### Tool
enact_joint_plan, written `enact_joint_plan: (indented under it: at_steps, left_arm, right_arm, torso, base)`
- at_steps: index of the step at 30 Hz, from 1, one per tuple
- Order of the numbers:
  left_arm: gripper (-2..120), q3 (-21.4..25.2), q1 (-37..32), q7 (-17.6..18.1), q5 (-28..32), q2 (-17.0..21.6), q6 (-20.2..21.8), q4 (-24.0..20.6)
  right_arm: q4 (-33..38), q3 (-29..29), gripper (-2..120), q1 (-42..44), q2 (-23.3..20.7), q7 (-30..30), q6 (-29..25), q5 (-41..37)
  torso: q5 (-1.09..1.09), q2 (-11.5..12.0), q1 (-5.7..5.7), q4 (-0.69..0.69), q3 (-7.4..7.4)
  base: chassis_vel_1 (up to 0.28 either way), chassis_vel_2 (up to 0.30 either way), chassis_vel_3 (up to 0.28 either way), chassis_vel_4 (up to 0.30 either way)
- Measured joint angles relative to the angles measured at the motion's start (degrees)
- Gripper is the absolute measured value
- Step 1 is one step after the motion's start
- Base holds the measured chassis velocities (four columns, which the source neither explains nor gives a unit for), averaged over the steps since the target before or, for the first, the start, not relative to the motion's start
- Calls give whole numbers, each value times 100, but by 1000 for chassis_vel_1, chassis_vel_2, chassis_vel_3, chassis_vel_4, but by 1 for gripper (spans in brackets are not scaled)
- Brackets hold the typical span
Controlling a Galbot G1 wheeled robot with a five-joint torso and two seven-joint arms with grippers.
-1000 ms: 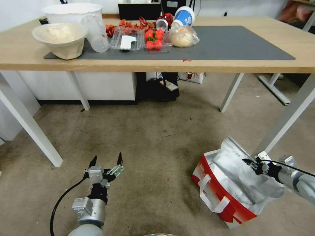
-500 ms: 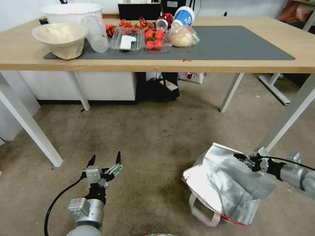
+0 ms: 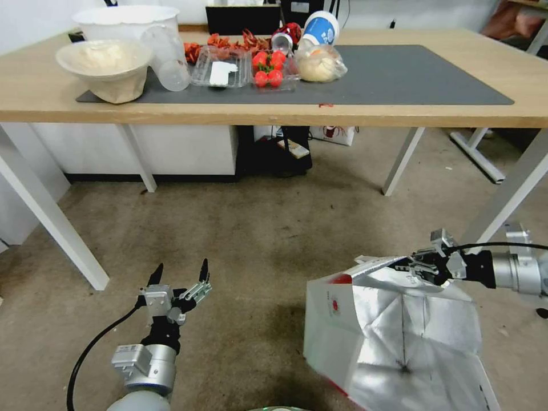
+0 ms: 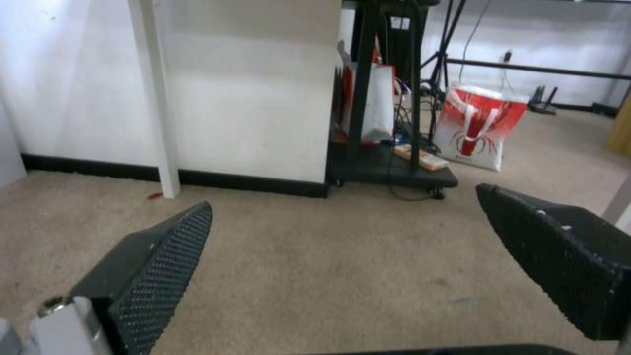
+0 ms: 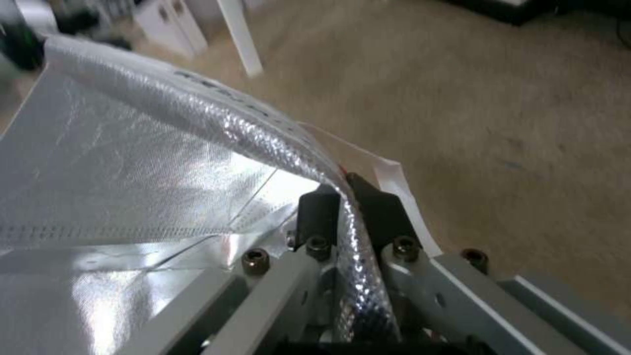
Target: Pick up the food delivery bag from the floor and place it on the table.
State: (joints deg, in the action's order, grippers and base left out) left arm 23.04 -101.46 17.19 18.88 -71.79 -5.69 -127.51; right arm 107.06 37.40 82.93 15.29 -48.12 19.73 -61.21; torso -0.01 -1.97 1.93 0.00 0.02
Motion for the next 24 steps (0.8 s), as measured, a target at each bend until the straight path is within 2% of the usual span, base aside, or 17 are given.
enact_joint_plan:
  at_steps: [2,8,24]
  left_arm:
    - [100,-9,25,40,12,-14,37,-22]
    - [100,4,52,68,58,-17,150,-65]
    - [100,-6,121,120,55,-49,371,-105]
  right_arm:
    - [130,-5,0,13,-75,271,70,-450]
    - [253,-26,0,20,-84,525,101,-895]
    - [234,-114,0,43,29,337,117,-785]
  torso:
    - [0,0,0,0,1]
    - [0,0,0,0,1]
    - [1,0,0,0,3]
  base:
    - [0,0,0,0]
    - [0,0,0,0]
    - [0,0,0,0]
